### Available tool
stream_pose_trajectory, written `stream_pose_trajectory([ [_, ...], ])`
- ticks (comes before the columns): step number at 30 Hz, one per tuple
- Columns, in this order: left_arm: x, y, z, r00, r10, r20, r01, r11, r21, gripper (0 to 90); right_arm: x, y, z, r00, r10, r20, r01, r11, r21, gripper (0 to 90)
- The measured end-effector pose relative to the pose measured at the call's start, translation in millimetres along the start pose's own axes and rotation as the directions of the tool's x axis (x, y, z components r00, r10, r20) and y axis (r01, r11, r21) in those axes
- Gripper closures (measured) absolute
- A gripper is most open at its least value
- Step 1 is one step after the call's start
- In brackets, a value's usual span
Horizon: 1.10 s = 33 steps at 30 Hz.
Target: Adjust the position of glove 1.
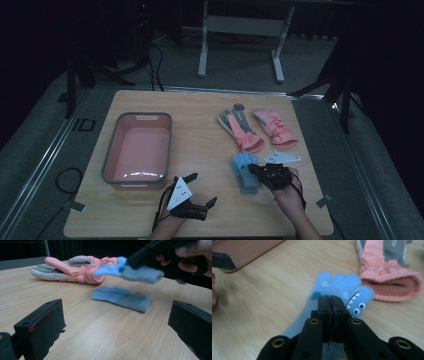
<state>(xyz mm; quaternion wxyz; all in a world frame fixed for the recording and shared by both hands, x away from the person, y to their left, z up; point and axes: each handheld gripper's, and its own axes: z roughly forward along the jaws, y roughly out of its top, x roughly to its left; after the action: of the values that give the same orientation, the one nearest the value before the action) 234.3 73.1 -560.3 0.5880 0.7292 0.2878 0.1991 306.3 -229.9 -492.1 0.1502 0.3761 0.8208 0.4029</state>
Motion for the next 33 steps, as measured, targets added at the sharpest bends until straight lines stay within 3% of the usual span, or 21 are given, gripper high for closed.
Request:
stream_pose_trajectory([
  [12,-0.5,0.1,0.6,1.0,0.003,-0.001,-0.003,1.0,0.003,0.7,-2.5,-18.5,26.2,0.9999,0.017,-0.004,-0.016,0.997,0.081,87.0],
  [22,-0.2,0.1,0.4,1.0,0.001,0.001,-0.001,1.0,0.003,0.7,-4.9,-27.8,34.5,0.9983,0.055,-0.017,-0.053,0.994,0.096,85.3],
  [33,-0.8,0.1,0.6,1.0,0.006,0.001,-0.006,1.0,0.004,0.7,-2.9,-31.2,38.4,0.9996,0.027,0.0,-0.026,0.995,0.098,78.6],
])
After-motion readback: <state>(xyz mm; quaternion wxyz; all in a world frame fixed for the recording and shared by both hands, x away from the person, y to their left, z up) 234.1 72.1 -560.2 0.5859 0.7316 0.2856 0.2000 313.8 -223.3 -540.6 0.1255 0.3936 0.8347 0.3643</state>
